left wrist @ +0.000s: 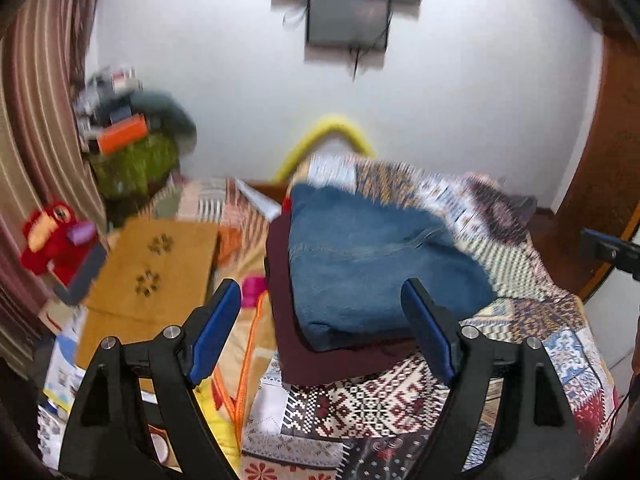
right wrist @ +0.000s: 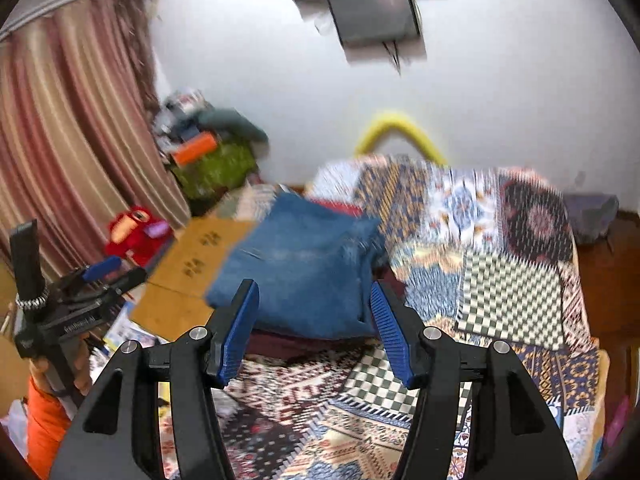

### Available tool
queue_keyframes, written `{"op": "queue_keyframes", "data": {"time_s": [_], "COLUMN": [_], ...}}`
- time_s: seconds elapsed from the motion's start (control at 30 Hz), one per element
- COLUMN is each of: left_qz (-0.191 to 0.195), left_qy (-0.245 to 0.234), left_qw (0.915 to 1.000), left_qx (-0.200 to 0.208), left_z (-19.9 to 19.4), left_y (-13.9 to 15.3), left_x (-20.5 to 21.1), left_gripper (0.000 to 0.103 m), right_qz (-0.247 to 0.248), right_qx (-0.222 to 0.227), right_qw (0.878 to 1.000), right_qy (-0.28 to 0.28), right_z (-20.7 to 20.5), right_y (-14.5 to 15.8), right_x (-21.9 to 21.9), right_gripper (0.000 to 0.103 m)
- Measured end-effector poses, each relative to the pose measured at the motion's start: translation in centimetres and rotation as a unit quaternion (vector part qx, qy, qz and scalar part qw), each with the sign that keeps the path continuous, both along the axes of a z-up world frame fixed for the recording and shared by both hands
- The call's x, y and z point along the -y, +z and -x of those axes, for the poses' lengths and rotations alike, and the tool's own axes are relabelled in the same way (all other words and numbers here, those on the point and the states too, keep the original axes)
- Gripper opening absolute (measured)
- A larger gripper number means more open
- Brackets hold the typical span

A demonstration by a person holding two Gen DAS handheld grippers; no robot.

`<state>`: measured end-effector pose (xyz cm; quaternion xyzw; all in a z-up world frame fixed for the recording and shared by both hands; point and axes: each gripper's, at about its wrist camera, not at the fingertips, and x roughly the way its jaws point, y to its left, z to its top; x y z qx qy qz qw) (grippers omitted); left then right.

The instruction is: Fold large clothes

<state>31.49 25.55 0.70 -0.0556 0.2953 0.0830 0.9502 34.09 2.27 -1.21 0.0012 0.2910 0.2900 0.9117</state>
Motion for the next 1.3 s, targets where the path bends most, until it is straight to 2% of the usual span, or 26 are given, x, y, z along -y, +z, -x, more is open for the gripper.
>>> {"op": "queue_keyframes", "data": {"time_s": [0.17,0.43,0.47,0.6,0.63,0.7,0.87,1.0,1.3], "left_qz": [-0.030,-0.017,-0.024,-0.052,-0.053,-0.051,-0.036,-0.017,-0.017], "left_qy": [-0.008,-0.008,-0.005,0.030,0.035,0.040,0.053,0.056,0.064], "left_qw": [0.9969,0.9828,0.9803,0.9678,0.9667,0.9642,0.9610,0.9634,0.9655], "left_qx": [0.072,0.184,0.196,0.245,0.248,0.257,0.269,0.262,0.252], "left_z": [6.6,16.7,17.8,21.5,21.8,22.8,24.3,24.3,24.0], "left_y": [4.6,8.9,9.0,8.3,8.0,7.4,6.1,5.7,4.9], "left_x": [3.4,6.6,7.0,8.8,9.0,9.6,10.0,9.4,9.1], "left_gripper": [0.082,0.082,0.082,0.086,0.086,0.087,0.102,0.103,0.103], "right_qz": [-0.029,-0.069,-0.070,-0.076,-0.075,-0.067,-0.048,-0.037,-0.037], "right_qx": [0.070,0.189,0.201,0.241,0.249,0.261,0.275,0.269,0.251], "right_qw": [0.997,0.980,0.977,0.967,0.965,0.962,0.957,0.959,0.964], "right_qy": [0.018,0.001,-0.003,-0.027,-0.032,-0.048,-0.077,-0.081,-0.080], "right_z": [6.7,15.7,16.3,18.6,19.0,19.4,19.7,19.3,18.7], "right_y": [3.4,4.7,4.5,3.7,3.5,3.1,2.3,2.0,1.4], "right_x": [0.9,2.6,2.6,2.8,2.7,2.5,2.1,1.9,2.0], "right_gripper": [0.057,0.058,0.059,0.077,0.079,0.091,0.102,0.103,0.103]}}
